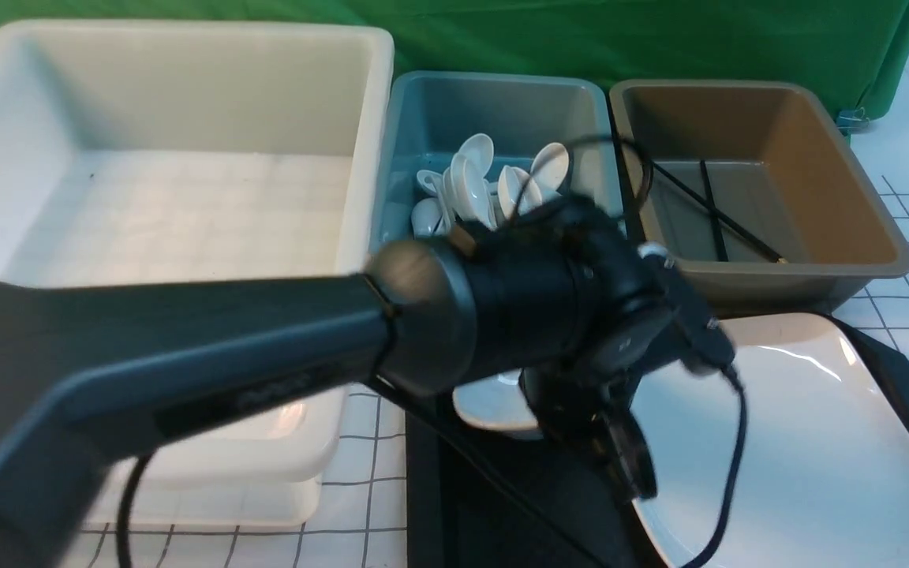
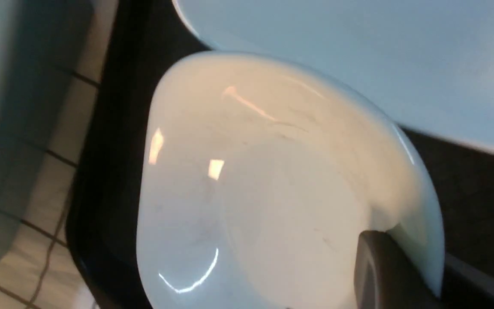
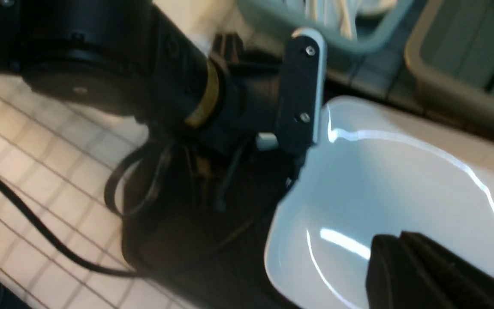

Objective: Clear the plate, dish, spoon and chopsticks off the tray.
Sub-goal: Use the left arm to grab a small plate from the dinner plate, then use the left arm to put the small plate into the large storage box on the left

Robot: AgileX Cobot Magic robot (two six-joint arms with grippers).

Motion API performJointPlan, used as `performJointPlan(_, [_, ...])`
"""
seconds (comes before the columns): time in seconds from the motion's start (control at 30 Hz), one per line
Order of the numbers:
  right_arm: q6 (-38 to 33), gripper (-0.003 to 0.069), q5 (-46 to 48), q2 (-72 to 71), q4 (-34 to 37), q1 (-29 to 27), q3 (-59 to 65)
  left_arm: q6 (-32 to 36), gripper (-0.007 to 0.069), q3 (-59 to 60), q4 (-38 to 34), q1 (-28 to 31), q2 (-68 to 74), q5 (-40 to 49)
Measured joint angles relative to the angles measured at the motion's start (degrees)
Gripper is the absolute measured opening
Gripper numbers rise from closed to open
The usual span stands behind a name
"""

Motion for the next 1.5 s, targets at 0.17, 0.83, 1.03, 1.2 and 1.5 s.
performJointPlan(0.17, [0.0, 0.0008, -0.2, 0.0, 0.8, 0.0, -3.5, -0.3, 0.0023, -7.8, 1.1, 0.0, -8.0, 1.8])
performJointPlan(0.83, [-7.0, 0.0007, 3.9, 22.8, 15.0, 6.1, -28.3, -3.1, 0.0022, 15.0, -5.0, 30.4, -22.5, 5.8])
performJointPlan(1.03, [-2.2, 0.0007, 4.1, 31.7, 3.5, 19.1, -37.3, -4.7, 0.0022, 21.6, -4.8, 30.4, -22.5, 1.4])
performJointPlan(1.2, [-1.4, 0.0007, 4.2, 37.2, 1.1, 25.9, -40.7, -4.9, 0.0022, 26.3, -5.3, 30.5, -22.5, -4.6])
performJointPlan(1.5, [-1.3, 0.0007, 4.3, 38.7, 0.2, 26.9, -41.6, -4.9, 0.0116, 30.6, -5.3, 30.5, -21.3, -9.5])
